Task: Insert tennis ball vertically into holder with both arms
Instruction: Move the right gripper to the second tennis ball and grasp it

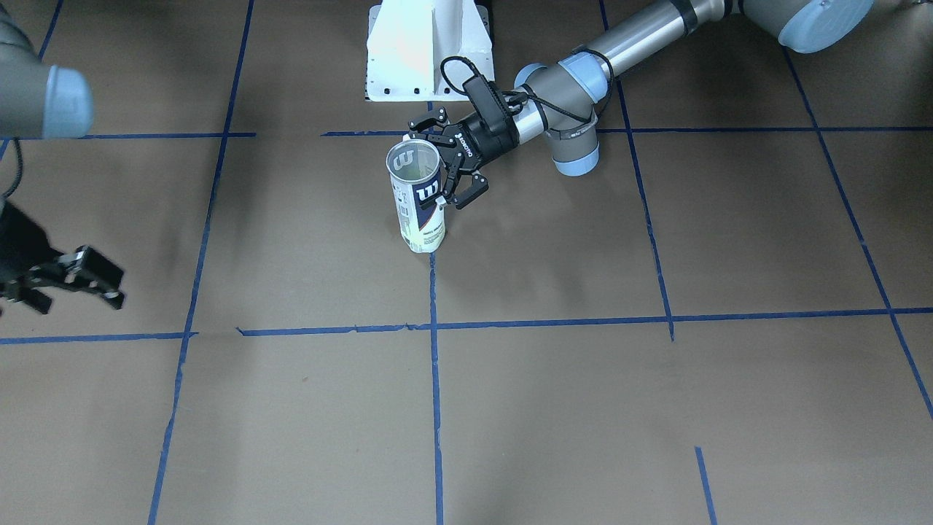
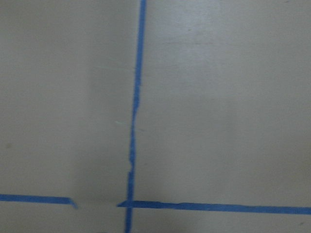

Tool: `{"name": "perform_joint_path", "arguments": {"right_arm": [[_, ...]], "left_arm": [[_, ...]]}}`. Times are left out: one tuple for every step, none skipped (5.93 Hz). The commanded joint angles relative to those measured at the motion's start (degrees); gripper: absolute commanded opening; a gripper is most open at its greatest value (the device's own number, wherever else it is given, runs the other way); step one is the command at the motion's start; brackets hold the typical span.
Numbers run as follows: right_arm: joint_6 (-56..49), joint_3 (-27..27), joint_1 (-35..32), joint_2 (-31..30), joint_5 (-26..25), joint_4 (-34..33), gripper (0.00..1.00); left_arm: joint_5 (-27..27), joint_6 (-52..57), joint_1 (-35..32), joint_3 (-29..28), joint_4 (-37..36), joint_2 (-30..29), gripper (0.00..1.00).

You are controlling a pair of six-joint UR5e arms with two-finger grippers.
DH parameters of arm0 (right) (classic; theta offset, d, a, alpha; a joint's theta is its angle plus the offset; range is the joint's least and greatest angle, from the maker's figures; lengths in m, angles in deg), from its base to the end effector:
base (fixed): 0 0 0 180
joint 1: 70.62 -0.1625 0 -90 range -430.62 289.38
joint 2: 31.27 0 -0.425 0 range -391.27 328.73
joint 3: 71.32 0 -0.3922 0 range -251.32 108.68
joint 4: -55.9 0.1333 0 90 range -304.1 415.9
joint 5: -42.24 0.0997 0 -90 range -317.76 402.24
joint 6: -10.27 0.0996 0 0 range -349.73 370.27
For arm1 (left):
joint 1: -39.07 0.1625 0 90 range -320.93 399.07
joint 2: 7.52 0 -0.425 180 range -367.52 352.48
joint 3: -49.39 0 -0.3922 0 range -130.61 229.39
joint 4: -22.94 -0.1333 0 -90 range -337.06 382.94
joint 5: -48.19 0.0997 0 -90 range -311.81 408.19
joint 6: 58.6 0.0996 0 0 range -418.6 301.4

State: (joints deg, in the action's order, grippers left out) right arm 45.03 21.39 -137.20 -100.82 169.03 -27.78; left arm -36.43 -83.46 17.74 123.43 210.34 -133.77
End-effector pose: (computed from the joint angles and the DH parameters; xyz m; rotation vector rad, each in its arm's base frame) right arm -0.1849 -0.6121 0.4268 0.1286 -0.7890 0.0221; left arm 0.5635 -0.3732 0.2349 1.4624 1.4695 0.3771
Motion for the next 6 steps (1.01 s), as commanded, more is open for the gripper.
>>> {"name": "perform_joint_path", "arguments": {"right_arm": [[-8.29, -9.95, -2.93, 0.72, -0.05, 2.10, 0.99], [-9.44, -14.53, -3.98, 0.82, -0.05, 6.38, 0.99], [-14.93, -19.53, -5.82, 0.82, 0.21, 8.60, 0.98], [-20.90, -23.67, -7.23, 0.91, 0.13, 8.62, 0.98], [-22.35, -25.63, -7.50, 1.00, 0.13, 8.71, 0.97], [-25.33, -26.60, -8.72, 0.82, 0.22, 8.62, 0.96]], "left_arm": [[-0.02, -0.01, 0.06, 0.49, -0.02, -0.13, 0.99], [0.07, 0.08, -0.03, 1.71, -0.02, 0.13, 0.99], [0.07, 0.17, -0.12, 1.72, -0.10, 0.22, 0.99], [0.07, 0.26, -0.12, 1.72, -0.10, 0.31, 0.99], [0.15, 0.26, -0.29, 1.72, -0.28, 0.31, 0.99], [0.15, 0.34, -0.99, 1.64, -0.63, 0.31, 0.99]]}}
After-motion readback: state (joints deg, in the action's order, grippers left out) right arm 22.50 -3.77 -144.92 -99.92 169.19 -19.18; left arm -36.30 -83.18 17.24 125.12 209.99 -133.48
